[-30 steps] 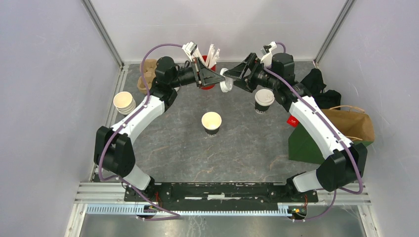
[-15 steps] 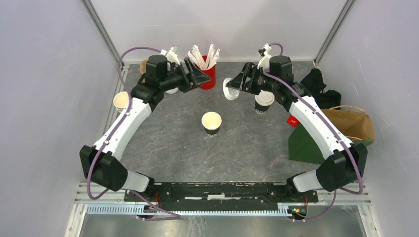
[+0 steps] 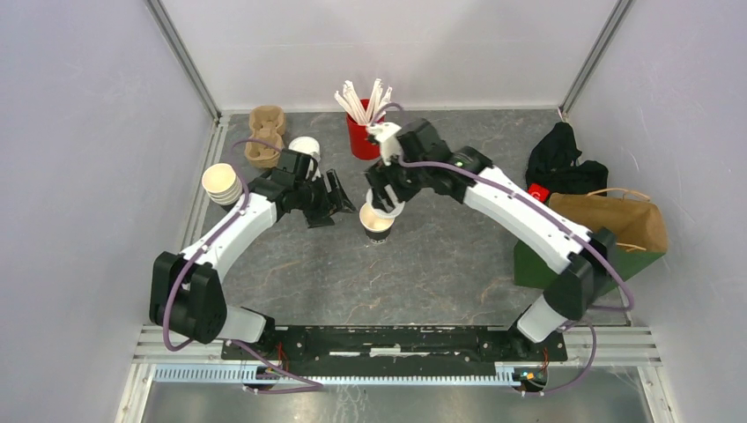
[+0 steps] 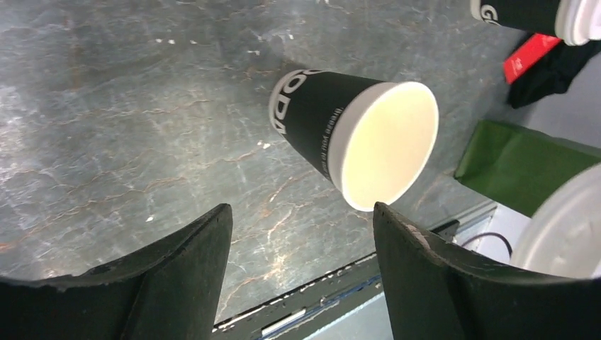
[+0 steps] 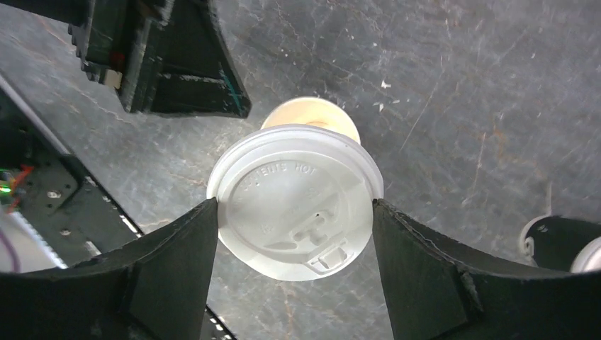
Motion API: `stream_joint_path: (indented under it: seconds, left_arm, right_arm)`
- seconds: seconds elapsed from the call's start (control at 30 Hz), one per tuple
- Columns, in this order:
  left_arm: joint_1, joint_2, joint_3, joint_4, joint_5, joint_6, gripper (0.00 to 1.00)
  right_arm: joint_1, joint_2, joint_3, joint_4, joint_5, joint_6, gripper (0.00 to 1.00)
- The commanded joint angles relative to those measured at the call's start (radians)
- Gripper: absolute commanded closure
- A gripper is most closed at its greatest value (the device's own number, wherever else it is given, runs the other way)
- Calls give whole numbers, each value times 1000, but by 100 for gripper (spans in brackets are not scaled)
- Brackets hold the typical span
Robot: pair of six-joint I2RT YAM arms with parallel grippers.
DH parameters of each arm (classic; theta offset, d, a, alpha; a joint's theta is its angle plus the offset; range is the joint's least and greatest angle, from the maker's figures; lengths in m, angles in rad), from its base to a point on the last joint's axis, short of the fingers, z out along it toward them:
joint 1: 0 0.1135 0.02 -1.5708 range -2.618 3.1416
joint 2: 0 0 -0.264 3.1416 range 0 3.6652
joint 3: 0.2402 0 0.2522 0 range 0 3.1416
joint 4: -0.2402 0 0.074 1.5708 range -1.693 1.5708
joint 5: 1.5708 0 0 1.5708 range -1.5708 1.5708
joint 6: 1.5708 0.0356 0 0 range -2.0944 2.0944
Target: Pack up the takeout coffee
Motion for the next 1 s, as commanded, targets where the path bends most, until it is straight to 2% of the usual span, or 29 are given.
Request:
stream_joint_path:
  seconds: [0.0, 0.07, 0.3, 0.53, 0.97]
  left_arm:
    - [1, -29, -14, -4, -133, -18, 22]
    - [4, -46, -25, -58, -243, -43, 20]
    - [7, -246, -104, -90, -443, -87, 13]
    - [12, -382, -106, -122, -567, -64, 10]
    - [13, -445, -135, -81, -588, -54, 10]
  right_arm:
    - [104, 142, 220, -174, 242, -146, 20]
    - [146, 210, 305, -229, 290, -157, 19]
    - [215, 394, 529, -368, 382, -128, 18]
    - [225, 434, 487, -383, 426, -99, 18]
    - [224, 488, 444, -349, 383, -106, 18]
